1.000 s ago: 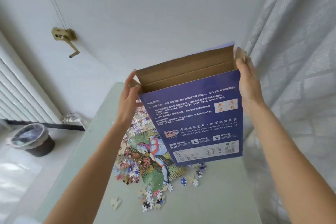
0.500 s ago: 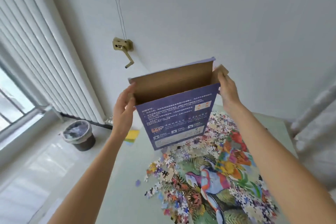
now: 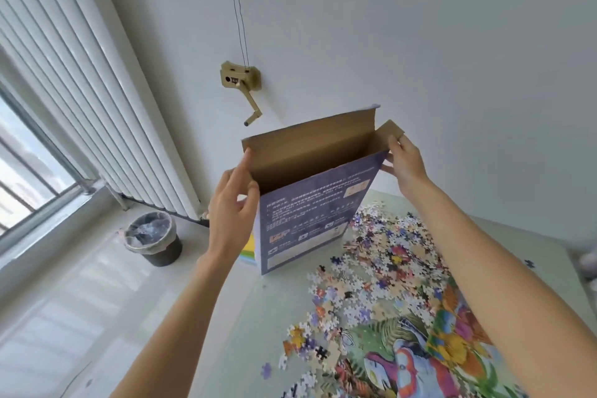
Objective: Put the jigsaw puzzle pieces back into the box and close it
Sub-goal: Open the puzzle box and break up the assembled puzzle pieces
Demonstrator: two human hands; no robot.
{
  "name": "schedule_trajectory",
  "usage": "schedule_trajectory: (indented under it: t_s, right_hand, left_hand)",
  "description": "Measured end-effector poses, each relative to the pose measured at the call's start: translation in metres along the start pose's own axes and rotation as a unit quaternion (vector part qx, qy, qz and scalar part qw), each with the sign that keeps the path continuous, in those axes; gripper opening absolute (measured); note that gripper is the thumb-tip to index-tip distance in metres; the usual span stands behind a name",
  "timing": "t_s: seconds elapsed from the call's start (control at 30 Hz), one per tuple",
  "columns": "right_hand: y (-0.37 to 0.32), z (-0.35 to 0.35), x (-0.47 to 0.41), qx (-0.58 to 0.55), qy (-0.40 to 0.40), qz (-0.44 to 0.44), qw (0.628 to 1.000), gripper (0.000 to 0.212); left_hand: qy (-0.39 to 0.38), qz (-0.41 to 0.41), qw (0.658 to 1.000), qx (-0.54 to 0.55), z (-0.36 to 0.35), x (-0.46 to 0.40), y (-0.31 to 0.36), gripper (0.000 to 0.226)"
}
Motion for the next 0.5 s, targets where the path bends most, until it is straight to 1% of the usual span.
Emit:
schedule_trajectory:
  t_s: [0.1,0.2,0.27,0.33,0.37,0.4,0.47,0.5]
  right_hand:
    - [-0.005,-0.003,-0.01,0.044,-0.01,0.014,0.999,0.031]
    - [-0.007,-0.008,-0.014,0.077,-0.03,0.023,0.996,0.031]
    - [-0.007,-0.009,-0.014,0.097,-0.031,0.029,0.994,0.031]
    - [-0.004,-0.005,-0.013,0.106,-0.019,0.028,0.994,0.033]
    - [-0.003,-0.003,-0.013,0.108,-0.01,0.03,0.994,0.034]
    - [-0.002,-0.001,-0.011,0.11,0.002,0.033,0.993,0.035]
    - [-0.007,0.003,-0.007,0.123,0.046,0.07,0.989,0.034]
    - [-0.012,0.005,-0.002,0.139,0.076,0.11,0.981,0.034]
  left_hand:
    - [0.004,0.007,0.999,-0.034,0.0,0.0,0.001,0.05]
    - [0.01,-0.003,0.998,-0.055,0.002,0.004,-0.001,0.05]
    - [0.039,-0.02,0.994,-0.098,0.006,0.007,0.002,0.048]
    - [0.085,-0.078,0.976,-0.184,0.008,0.008,0.009,0.048]
    - [0.101,-0.128,0.96,-0.226,0.008,0.008,0.015,0.047]
    - [0.094,-0.181,0.943,-0.262,0.006,0.008,0.021,0.047]
    - [0.025,-0.268,0.913,-0.308,0.0,0.006,0.031,0.048]
    - [-0.018,-0.288,0.903,-0.319,-0.004,0.005,0.034,0.049]
Point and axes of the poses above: each hand's wrist, its own x-axis away from the middle knuckle, its own z-axis out of the back of the hand, y = z × x, the point moved 4 cm from there along -x, towards the middle knuckle, and after that the axes turned 5 degrees about x, right-handed, at the moved point
